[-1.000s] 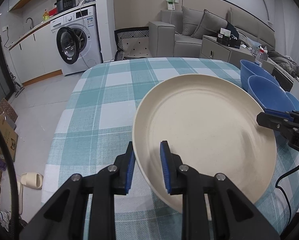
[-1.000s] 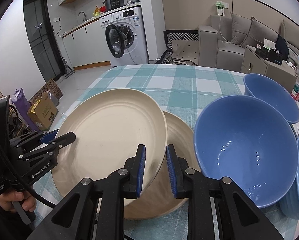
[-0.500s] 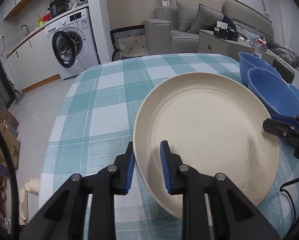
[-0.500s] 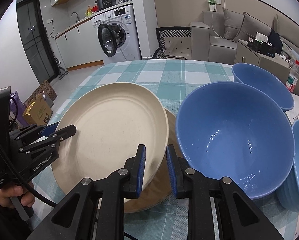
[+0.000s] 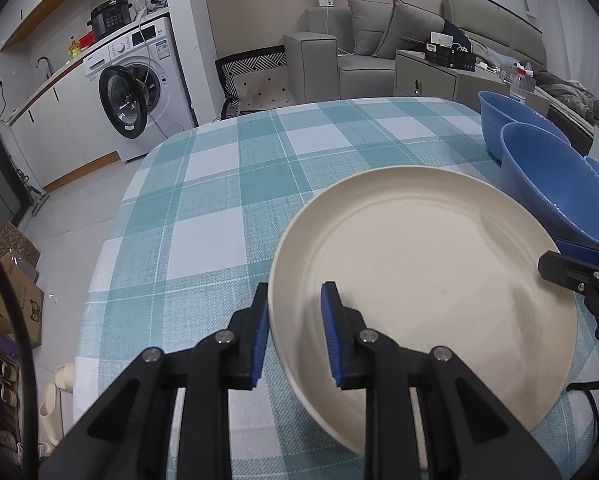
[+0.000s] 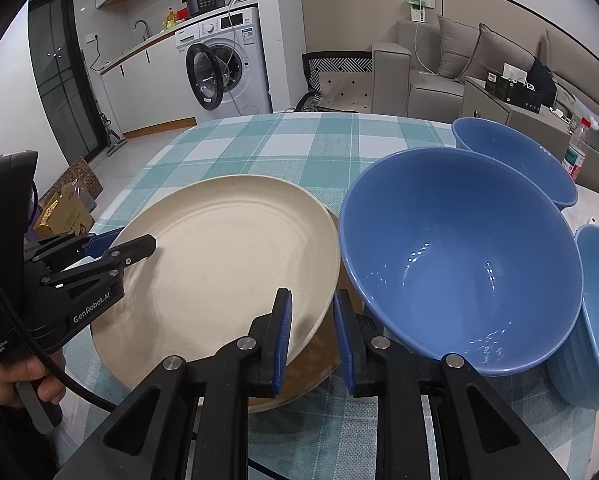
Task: Organize plates and bowls
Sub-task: 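Lower the held cream plate with both grippers onto the plate stack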
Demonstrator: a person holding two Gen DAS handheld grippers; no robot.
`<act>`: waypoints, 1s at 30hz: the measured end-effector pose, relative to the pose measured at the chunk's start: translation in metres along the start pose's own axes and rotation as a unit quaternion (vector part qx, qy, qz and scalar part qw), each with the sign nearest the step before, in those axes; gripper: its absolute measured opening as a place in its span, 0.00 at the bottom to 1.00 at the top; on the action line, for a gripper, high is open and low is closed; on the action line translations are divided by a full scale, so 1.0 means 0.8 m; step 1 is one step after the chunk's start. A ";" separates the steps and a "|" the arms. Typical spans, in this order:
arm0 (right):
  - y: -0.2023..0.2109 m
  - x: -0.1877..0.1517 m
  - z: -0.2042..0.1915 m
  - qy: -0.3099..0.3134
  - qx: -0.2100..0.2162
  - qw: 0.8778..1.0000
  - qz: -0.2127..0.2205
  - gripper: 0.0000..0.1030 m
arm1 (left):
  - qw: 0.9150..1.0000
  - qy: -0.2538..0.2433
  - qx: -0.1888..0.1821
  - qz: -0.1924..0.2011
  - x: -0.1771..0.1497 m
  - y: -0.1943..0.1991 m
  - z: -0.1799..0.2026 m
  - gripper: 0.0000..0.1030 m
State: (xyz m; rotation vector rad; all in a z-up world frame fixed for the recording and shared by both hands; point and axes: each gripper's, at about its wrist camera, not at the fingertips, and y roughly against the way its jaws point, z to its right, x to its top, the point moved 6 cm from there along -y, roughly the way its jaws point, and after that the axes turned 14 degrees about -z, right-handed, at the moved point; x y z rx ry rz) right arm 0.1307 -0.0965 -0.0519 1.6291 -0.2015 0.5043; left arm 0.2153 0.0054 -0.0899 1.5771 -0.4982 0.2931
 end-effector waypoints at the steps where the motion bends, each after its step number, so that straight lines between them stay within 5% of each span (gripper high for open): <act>1: -0.001 -0.001 0.001 -0.001 -0.003 1.000 0.000 0.21 | 1.000 -0.002 0.001 0.000 0.001 -0.002 0.002 0.23; 30: -0.024 -0.018 0.006 0.017 -0.058 0.998 0.006 0.22 | 0.998 -0.049 0.044 0.006 0.003 -0.018 0.025 0.23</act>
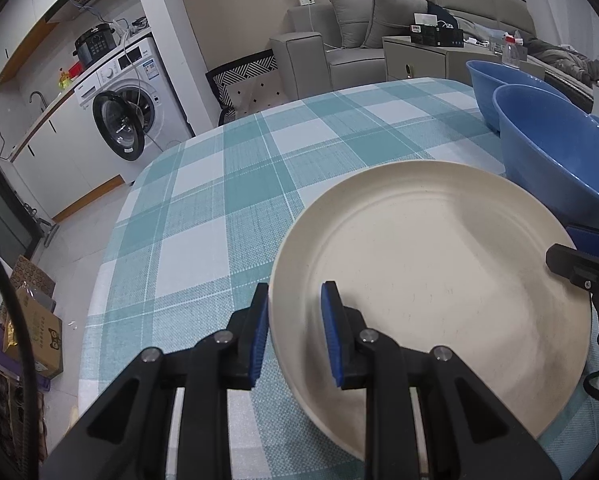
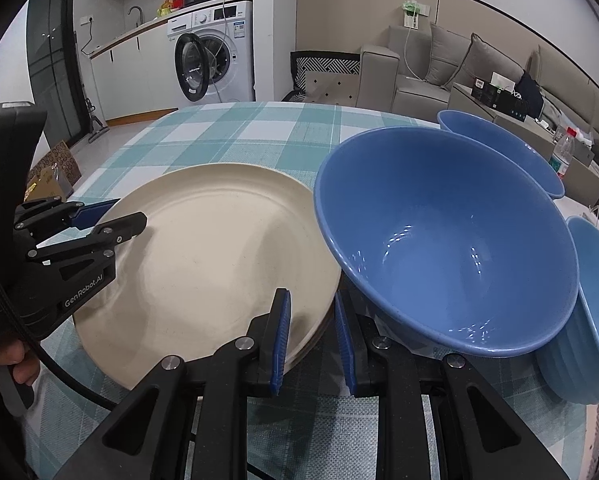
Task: Organize plates and bowls
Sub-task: 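Lower the held cream plate with both grippers onto the plate stack, then open both grippers and pull them back from the plate stack, then move both open grippers to the rim of a blue bowl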
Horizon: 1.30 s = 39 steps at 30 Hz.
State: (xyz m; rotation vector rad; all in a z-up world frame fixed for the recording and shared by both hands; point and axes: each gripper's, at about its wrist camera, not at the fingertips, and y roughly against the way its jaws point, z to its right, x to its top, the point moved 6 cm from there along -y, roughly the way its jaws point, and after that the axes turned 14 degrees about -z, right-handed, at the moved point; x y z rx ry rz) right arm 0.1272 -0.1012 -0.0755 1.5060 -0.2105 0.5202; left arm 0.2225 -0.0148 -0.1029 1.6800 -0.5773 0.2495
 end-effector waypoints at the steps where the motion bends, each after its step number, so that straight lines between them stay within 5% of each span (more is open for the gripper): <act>1: -0.001 0.000 0.000 0.000 -0.001 1.000 0.000 0.22 | 1.000 -0.001 0.002 0.001 0.000 0.000 0.001 0.23; 9: -0.001 -0.001 0.001 0.002 0.011 1.000 0.002 0.24 | 1.000 -0.005 0.002 0.000 -0.001 0.002 0.004 0.31; 15: 0.003 -0.001 0.004 0.001 0.027 1.000 0.002 0.25 | 1.000 -0.008 -0.028 -0.008 -0.009 0.013 0.011 0.50; 28: 0.054 -0.015 -0.004 0.028 0.087 0.996 0.015 0.69 | 0.996 0.016 -0.085 0.023 -0.024 0.073 0.010 0.57; 30: 0.062 -0.018 -0.006 0.028 0.092 0.995 0.016 0.71 | 0.995 0.019 -0.090 0.027 -0.026 0.083 0.009 0.61; 34: 0.082 -0.021 -0.005 0.029 0.093 0.995 0.029 0.80 | 0.995 0.028 -0.091 0.043 -0.027 0.101 0.004 0.86; 39: 0.105 -0.020 0.001 0.023 0.090 0.995 0.043 0.88 | 0.994 0.022 -0.096 0.054 -0.025 0.119 0.008 0.87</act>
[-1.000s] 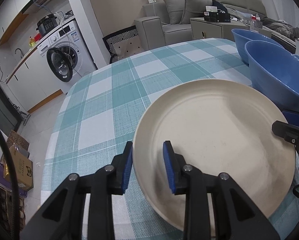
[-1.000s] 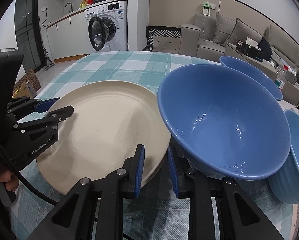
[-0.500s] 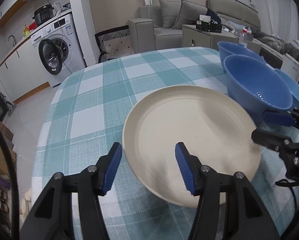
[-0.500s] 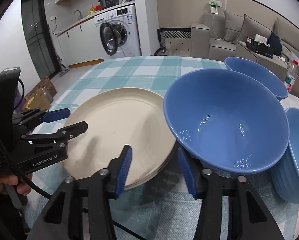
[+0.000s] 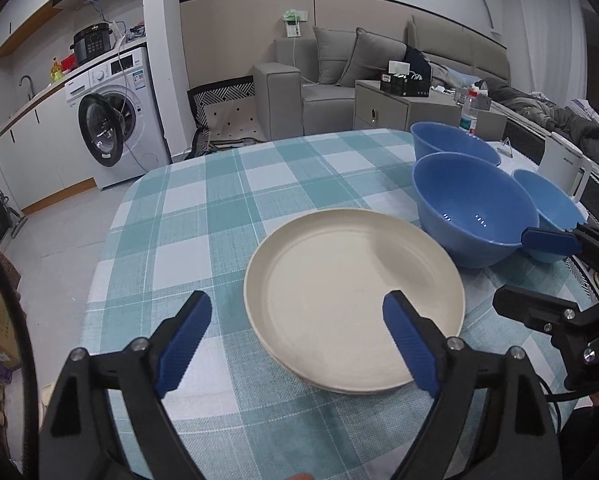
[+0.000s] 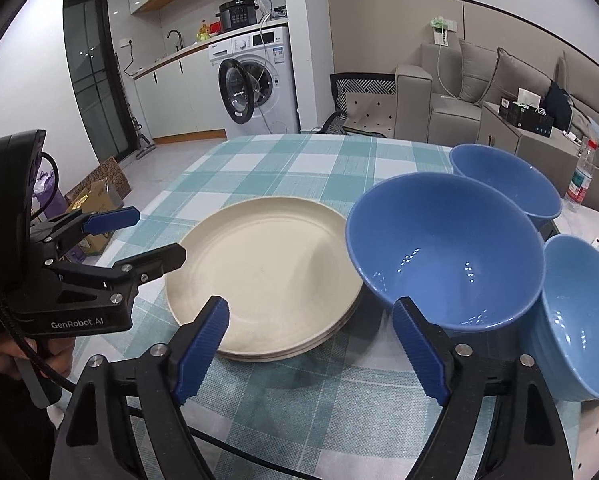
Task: Organize plates and bowls
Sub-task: 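Move both open grippers to the rim of a blue bowl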
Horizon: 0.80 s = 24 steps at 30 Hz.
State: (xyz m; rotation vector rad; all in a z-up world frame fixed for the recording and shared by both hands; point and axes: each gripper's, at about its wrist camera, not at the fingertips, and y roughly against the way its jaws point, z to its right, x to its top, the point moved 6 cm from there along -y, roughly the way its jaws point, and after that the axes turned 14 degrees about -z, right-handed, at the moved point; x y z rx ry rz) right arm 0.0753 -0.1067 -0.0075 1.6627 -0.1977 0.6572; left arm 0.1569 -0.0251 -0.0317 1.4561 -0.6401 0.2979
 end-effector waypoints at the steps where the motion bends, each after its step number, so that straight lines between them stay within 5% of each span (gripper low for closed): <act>1: 0.006 0.001 0.002 -0.002 -0.003 1.000 0.004 0.92 | 1.000 0.000 -0.004 0.002 0.001 0.003 0.002 0.89; 3: 0.015 0.003 0.007 -0.005 -0.001 1.000 0.011 0.97 | 1.000 0.002 -0.012 0.006 0.003 0.009 0.004 1.00; 24: 0.131 0.006 0.107 -0.041 -0.041 0.994 0.096 1.00 | 0.998 -0.012 -0.022 0.060 0.049 0.051 0.050 1.00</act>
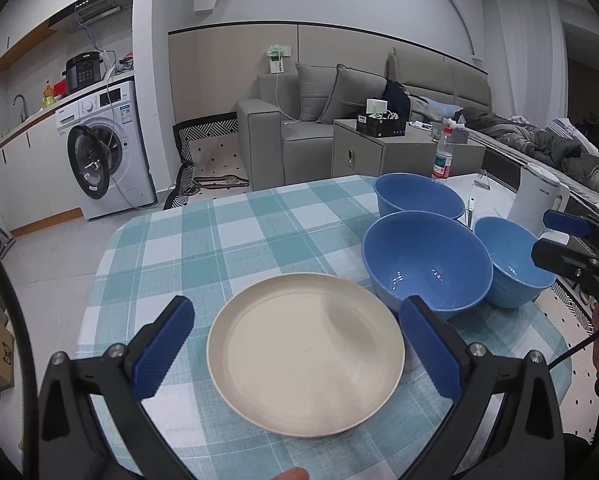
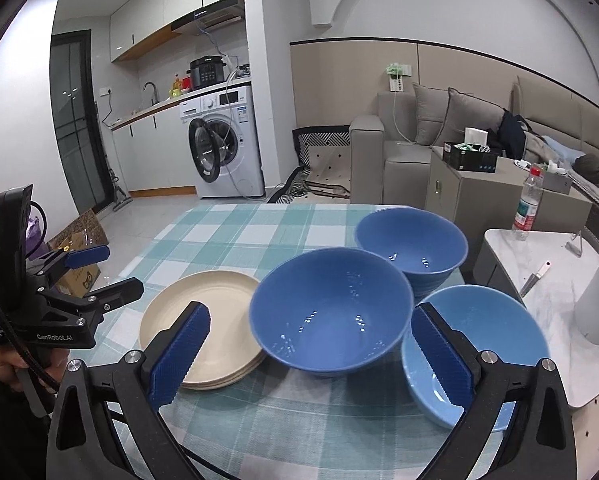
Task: Organize plates and bowls
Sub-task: 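Move both open grippers to the rim of a blue bowl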
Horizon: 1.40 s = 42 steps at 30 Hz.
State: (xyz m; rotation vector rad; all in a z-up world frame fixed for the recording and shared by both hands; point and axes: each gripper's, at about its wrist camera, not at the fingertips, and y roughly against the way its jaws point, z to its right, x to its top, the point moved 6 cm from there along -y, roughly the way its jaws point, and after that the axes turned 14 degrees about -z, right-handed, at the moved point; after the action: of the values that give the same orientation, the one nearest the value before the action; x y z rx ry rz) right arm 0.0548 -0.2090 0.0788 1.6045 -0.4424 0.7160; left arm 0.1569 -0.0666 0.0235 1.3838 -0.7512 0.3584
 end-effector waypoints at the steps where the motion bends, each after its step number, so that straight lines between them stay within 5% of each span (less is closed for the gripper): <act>1: 0.002 0.000 0.004 0.000 -0.003 1.000 0.001 1.00 | 1.000 -0.002 0.001 0.001 0.002 -0.001 0.002 1.00; 42: 0.033 0.059 0.138 -0.038 -0.048 0.998 0.010 1.00 | 1.000 0.017 0.001 -0.001 0.123 -0.080 0.043 1.00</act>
State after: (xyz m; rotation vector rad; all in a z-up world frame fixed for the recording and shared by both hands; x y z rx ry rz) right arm 0.0939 -0.3164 0.1249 1.5433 -0.5409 0.6404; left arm 0.2597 -0.1302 0.0407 1.3774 -0.7209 0.3796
